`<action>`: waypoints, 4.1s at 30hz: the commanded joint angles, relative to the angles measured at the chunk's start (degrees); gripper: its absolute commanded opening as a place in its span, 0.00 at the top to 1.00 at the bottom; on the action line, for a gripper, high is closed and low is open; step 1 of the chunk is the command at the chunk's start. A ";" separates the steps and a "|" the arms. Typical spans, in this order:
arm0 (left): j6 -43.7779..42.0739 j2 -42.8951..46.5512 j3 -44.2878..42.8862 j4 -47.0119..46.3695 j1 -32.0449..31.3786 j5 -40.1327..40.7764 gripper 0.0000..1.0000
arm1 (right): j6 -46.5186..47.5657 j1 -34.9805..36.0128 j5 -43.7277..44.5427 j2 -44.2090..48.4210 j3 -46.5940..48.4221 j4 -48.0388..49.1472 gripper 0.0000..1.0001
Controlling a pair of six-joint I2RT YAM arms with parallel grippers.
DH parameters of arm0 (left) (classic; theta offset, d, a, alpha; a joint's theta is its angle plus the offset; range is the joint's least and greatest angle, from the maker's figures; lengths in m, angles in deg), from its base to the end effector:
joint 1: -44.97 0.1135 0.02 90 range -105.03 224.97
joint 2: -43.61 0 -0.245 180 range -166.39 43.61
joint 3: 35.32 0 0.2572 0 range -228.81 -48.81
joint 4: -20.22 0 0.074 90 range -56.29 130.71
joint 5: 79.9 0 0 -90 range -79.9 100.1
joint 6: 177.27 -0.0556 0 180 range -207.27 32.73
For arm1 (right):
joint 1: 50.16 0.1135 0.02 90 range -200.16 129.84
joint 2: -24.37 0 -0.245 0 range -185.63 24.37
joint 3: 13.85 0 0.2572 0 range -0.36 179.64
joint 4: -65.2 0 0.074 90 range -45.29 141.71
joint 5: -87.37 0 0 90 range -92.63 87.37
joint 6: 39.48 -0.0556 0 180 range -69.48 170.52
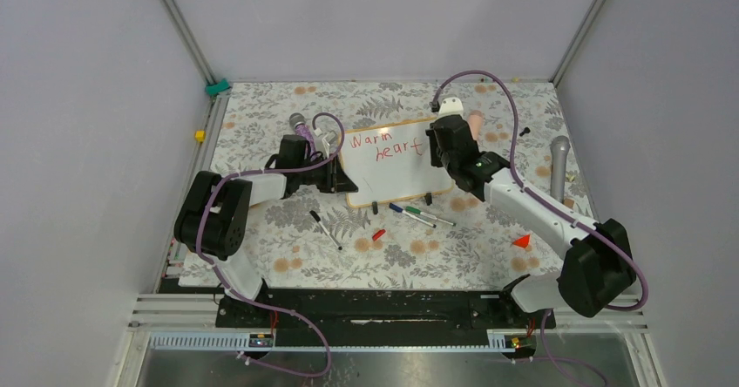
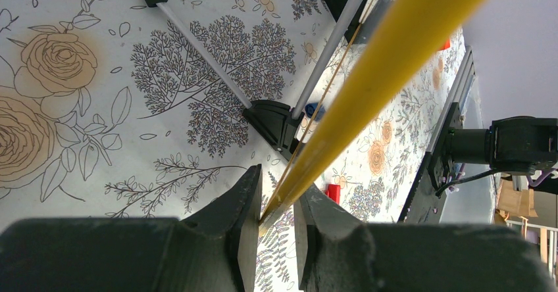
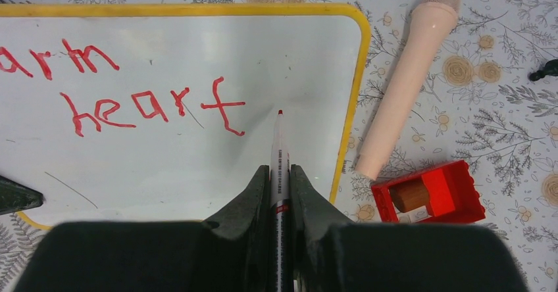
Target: Write a sentence on the whiteboard
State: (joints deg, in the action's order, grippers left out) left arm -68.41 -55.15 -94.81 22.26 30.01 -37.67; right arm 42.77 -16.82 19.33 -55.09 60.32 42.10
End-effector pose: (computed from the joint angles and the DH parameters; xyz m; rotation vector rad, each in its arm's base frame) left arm 0.3179 -0.1276 0.1193 0.3764 2.2784 -1.2573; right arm 0.2969 0.1705 0.2710 -0.2189 2.0161 0.0555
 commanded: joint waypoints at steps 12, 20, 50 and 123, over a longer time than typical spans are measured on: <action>-0.31 -1.24 -1.29 1.41 -0.23 2.89 1.00 | -0.38 -1.20 0.24 -2.26 4.12 1.53 1.00; -0.31 -1.26 -1.29 1.42 -0.17 2.94 1.00 | -0.40 -1.18 -0.02 -3.39 4.61 1.54 1.00; -0.39 -1.27 -1.29 1.50 -0.19 2.87 1.00 | 1.13 -1.22 -4.05 -2.11 2.69 -1.33 1.00; -0.44 -1.29 -1.25 1.39 -0.22 2.83 1.00 | 1.05 -1.27 1.94 -4.99 5.43 -3.02 1.00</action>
State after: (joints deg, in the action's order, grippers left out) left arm -68.41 -55.17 -94.81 22.26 30.01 -37.69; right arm 44.06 -17.65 19.35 -59.18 62.51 36.95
